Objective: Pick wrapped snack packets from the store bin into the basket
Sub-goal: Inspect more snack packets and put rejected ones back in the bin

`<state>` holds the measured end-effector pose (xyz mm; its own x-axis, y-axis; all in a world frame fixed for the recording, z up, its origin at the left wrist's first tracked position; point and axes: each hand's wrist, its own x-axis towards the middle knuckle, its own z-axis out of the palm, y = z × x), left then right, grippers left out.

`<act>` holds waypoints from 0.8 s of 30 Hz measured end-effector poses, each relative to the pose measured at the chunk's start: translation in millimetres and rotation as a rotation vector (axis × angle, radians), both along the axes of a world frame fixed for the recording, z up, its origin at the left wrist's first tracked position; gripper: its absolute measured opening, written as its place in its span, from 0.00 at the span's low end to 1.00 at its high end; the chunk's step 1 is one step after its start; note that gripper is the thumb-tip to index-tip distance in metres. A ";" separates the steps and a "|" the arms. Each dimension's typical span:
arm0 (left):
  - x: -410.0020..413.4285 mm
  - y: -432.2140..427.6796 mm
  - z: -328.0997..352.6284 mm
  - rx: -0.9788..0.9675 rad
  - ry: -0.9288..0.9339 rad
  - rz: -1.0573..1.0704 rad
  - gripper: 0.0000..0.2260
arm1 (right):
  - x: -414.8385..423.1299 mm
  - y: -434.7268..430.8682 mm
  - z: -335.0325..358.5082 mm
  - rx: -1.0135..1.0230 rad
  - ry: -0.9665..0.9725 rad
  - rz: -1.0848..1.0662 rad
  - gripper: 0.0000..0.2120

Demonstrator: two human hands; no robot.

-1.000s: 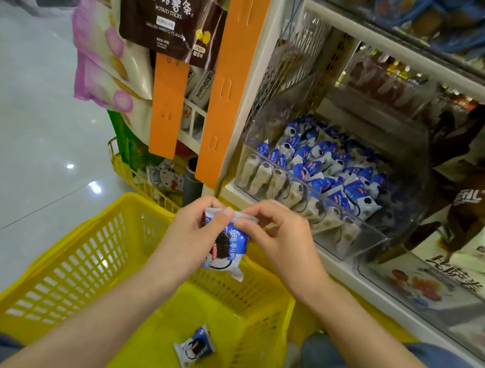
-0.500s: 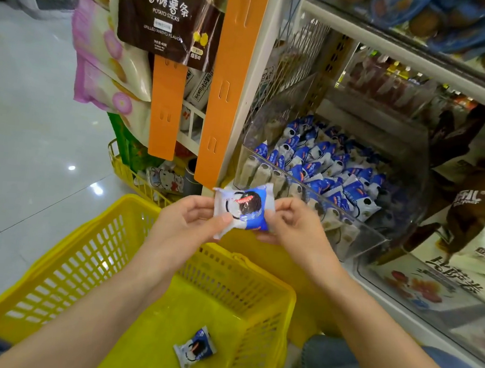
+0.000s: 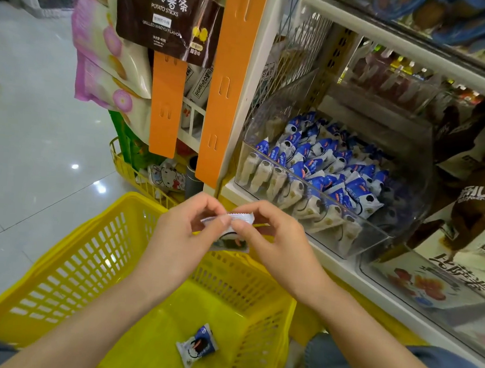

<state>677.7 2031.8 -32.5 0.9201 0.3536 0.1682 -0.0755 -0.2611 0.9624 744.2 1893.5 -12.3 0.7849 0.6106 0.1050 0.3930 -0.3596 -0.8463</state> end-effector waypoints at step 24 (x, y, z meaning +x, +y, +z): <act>7.3 4.1 -1.7 -0.691 0.404 -0.112 0.19 | 4.3 -6.1 -9.7 -0.028 -0.567 0.053 0.02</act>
